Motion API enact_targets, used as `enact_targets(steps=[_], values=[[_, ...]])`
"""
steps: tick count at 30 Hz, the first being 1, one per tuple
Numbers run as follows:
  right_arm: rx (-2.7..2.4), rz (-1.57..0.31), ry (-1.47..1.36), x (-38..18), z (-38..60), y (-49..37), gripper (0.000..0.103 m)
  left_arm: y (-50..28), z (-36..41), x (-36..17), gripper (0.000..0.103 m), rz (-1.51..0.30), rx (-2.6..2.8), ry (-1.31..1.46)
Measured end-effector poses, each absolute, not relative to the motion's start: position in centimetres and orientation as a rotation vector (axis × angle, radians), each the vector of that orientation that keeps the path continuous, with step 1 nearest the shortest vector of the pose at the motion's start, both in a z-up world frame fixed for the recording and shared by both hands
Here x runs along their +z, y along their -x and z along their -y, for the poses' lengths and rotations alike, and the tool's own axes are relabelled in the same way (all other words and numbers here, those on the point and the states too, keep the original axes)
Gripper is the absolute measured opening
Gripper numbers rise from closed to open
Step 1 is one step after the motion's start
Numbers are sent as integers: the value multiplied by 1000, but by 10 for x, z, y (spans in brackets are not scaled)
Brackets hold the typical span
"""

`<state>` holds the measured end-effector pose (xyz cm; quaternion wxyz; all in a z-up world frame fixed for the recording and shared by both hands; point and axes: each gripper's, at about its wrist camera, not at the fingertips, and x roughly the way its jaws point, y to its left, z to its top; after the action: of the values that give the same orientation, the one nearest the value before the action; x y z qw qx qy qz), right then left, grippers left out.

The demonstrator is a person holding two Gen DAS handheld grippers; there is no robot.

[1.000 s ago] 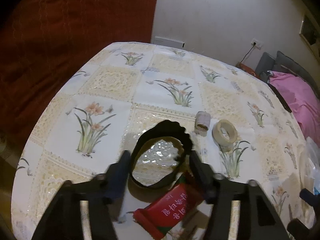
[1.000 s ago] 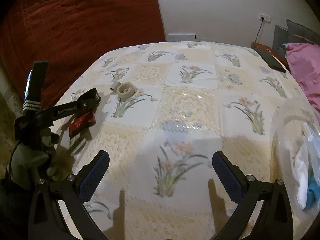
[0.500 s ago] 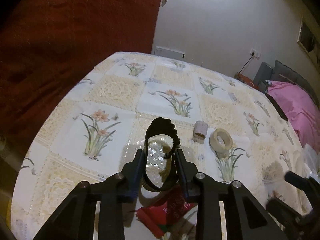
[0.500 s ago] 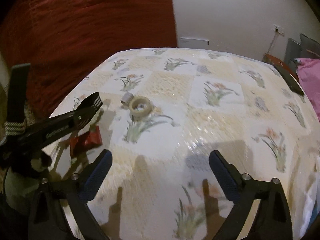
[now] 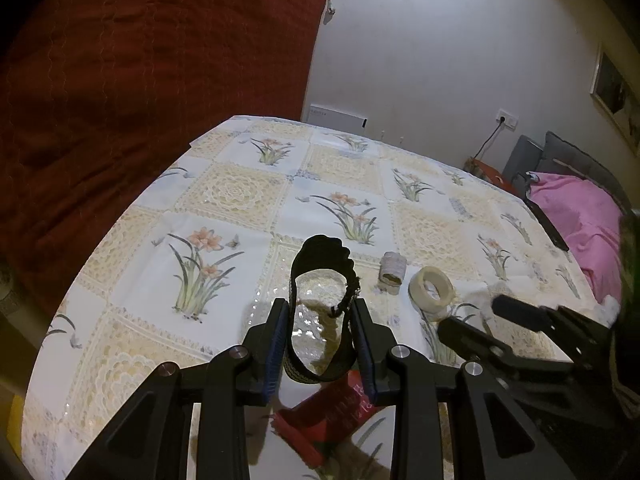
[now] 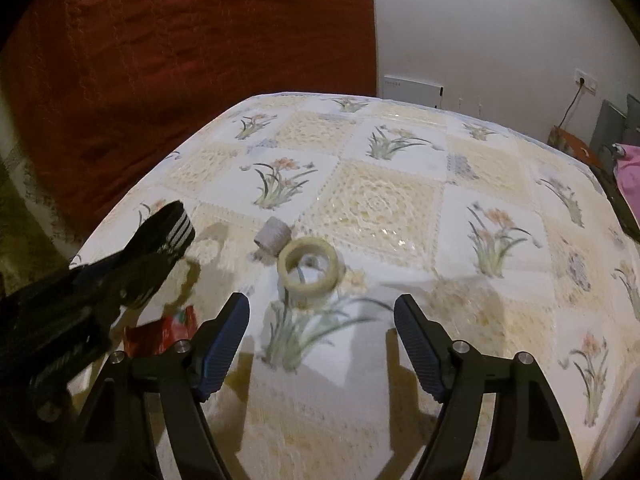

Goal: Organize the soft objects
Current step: 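Lower the right gripper onto the tape roll and close on it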

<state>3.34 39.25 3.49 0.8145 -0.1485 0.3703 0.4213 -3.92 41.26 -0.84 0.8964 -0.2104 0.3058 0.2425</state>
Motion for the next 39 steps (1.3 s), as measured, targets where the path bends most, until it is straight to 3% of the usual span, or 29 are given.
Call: enact_targets(steps=[12, 24, 39], values=[[875, -782, 366, 24, -423, -42, 68, 39, -413, -13, 33, -650, 495, 459], [883, -772, 345, 26, -424, -47, 39, 39, -412, -17, 33, -658, 490, 460], [877, -767, 284, 34, -392, -36, 38, 39, -408, -18, 33, -647, 472, 434]])
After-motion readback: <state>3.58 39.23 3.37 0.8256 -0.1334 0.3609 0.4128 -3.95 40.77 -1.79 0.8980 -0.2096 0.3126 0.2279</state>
